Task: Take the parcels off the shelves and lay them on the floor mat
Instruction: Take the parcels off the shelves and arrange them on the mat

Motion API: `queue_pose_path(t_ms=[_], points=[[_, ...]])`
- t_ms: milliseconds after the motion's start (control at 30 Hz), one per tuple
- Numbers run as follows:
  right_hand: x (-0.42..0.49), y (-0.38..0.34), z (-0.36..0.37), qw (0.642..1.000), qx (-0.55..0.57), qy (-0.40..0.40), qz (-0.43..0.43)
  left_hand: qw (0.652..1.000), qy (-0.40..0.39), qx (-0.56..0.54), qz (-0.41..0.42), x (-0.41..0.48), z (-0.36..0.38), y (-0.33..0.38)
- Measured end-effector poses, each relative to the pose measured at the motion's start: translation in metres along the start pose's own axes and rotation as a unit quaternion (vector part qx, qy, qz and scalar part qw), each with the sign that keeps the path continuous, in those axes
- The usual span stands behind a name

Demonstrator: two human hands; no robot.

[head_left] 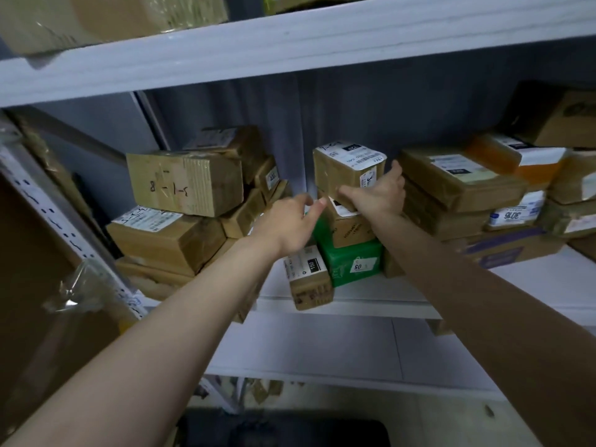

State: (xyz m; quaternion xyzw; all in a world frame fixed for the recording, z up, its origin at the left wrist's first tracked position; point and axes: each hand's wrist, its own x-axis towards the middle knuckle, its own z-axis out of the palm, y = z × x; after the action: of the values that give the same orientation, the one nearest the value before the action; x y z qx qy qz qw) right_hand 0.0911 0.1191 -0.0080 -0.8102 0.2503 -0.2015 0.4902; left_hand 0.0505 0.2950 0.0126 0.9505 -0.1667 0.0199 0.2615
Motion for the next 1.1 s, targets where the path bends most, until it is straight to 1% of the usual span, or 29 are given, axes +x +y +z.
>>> queue_pose_path(t_ms=[133,367,533,667,833,933,1000,1100], points=[[0.017,0.003,0.01,1.0,0.007,-0.002,-0.006,1.0,0.011,-0.002,-0.022,0.015,0.004,-0.005],[0.014,0.016,0.021,0.998,0.031,0.042,-0.044,0.999,0.003,-0.01,-0.046,0.02,0.023,-0.012],[-0.011,0.023,0.026,0.989,0.101,0.072,-0.087,0.997,0.013,-0.026,-0.066,0.012,0.026,-0.015],[-0.043,0.024,0.027,0.977,0.148,0.088,-0.125,0.991,0.041,-0.088,-0.092,-0.002,0.022,-0.019],[-0.093,0.022,0.036,0.962,0.206,0.044,-0.172,0.968,0.069,-0.192,-0.145,-0.036,0.01,-0.033],[-0.128,0.025,0.046,0.95,0.245,-0.001,-0.195,0.95,0.053,-0.249,-0.179,-0.063,0.002,-0.046],[-0.153,0.033,0.055,0.941,0.266,-0.039,-0.205,0.932,0.038,-0.302,-0.197,-0.083,-0.002,-0.054],[-0.19,0.05,0.07,0.934,0.283,-0.067,-0.209,0.926,0.016,-0.303,-0.225,-0.115,-0.004,-0.071]])
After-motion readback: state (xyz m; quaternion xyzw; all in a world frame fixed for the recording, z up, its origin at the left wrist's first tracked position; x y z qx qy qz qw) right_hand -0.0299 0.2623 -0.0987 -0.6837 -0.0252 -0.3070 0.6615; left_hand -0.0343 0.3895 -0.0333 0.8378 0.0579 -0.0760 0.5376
